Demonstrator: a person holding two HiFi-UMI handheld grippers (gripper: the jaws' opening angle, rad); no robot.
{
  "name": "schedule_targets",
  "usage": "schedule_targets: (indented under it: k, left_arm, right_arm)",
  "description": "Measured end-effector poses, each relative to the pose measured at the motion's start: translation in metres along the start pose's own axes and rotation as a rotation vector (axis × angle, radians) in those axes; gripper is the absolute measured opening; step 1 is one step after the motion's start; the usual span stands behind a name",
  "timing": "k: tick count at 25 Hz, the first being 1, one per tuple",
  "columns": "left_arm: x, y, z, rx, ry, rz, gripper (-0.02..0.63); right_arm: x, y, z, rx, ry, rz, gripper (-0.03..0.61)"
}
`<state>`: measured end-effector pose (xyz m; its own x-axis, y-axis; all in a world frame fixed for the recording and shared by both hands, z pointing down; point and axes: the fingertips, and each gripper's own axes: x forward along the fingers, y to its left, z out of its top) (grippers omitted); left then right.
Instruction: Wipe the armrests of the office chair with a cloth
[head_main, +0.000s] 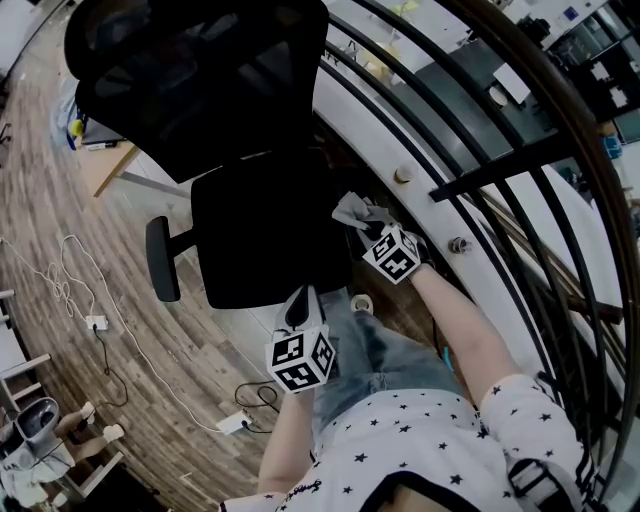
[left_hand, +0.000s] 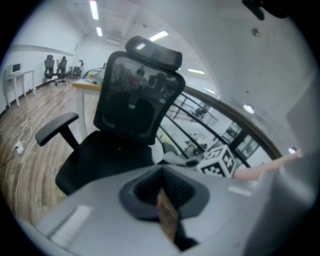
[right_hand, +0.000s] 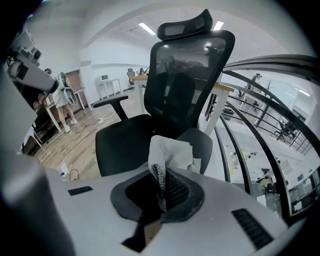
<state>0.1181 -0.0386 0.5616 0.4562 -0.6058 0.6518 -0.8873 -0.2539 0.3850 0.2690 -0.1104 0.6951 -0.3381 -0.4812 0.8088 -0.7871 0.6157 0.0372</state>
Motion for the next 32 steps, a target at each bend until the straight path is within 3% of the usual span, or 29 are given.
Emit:
schedule_targets:
  k: [32]
  left_arm:
    - [-0.020,-0.011,-0.016,-0.021,-0.025,0.016,0.008]
  right_arm:
    - [-0.028,0.054,-0.031,-0.032,0.022,0.071,0.026]
